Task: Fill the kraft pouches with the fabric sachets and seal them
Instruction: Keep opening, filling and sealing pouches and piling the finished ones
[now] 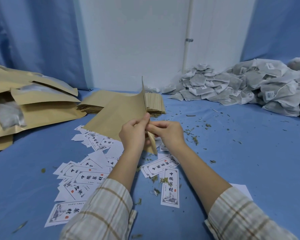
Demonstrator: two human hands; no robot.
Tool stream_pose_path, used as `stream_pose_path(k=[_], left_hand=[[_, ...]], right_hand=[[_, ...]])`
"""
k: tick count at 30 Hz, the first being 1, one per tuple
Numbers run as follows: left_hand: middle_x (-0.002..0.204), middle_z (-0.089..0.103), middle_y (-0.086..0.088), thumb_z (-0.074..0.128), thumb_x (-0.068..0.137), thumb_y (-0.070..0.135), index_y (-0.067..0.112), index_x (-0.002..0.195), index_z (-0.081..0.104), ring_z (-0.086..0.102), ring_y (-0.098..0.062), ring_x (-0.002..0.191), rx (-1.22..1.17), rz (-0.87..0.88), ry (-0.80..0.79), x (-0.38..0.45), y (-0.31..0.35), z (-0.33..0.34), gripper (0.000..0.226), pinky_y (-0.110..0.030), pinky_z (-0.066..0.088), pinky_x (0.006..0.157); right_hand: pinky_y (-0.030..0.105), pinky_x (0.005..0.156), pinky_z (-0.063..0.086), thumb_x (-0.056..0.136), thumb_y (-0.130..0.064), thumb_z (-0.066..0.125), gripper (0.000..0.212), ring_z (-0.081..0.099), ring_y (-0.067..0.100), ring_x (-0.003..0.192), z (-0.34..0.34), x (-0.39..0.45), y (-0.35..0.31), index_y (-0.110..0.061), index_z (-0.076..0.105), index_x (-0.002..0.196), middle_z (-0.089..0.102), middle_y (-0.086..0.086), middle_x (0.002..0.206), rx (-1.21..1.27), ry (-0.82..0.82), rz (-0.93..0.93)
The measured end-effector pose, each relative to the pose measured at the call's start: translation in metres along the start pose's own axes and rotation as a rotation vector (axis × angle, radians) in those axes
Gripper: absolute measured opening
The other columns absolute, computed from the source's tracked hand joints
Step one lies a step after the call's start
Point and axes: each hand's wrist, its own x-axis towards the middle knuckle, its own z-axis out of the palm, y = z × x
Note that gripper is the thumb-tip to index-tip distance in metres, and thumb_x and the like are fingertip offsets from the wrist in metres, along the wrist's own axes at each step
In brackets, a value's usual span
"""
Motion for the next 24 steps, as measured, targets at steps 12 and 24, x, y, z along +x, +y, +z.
stream_pose_path(k=[12,24], left_hand=[[0.07,0.069,-0.011,0.068,0.085,0.038,0.01,0.069,0.068,0.07,-0.029,0.066,0.06,-0.012,-0.039,0.001,0.004,0.0,0.032,-0.037,0.057,0.049],[0.086,0.064,-0.025,0.038,0.098,0.013,-0.002,0.076,0.056,0.055,-0.035,0.082,0.674,0.407,-0.047,0.0,0.008,0.001,0.032,-0.024,0.021,0.057]], right_hand=[[0.025,0.062,0.057,0.073,-0.02,0.078,0.007,0.071,0.023,0.067,-0.002,-0.002,0.002,-0.026,0.077,0.076,0.074,0.003,0.075,0.101,-0.058,0.009],[0.023,0.07,0.053,0.083,-0.021,0.068,0.015,0.063,0.016,0.07,0.0,0.002,0.007,-0.008,0.073,0.088,0.071,0.003,0.074,0.266,-0.032,0.147]])
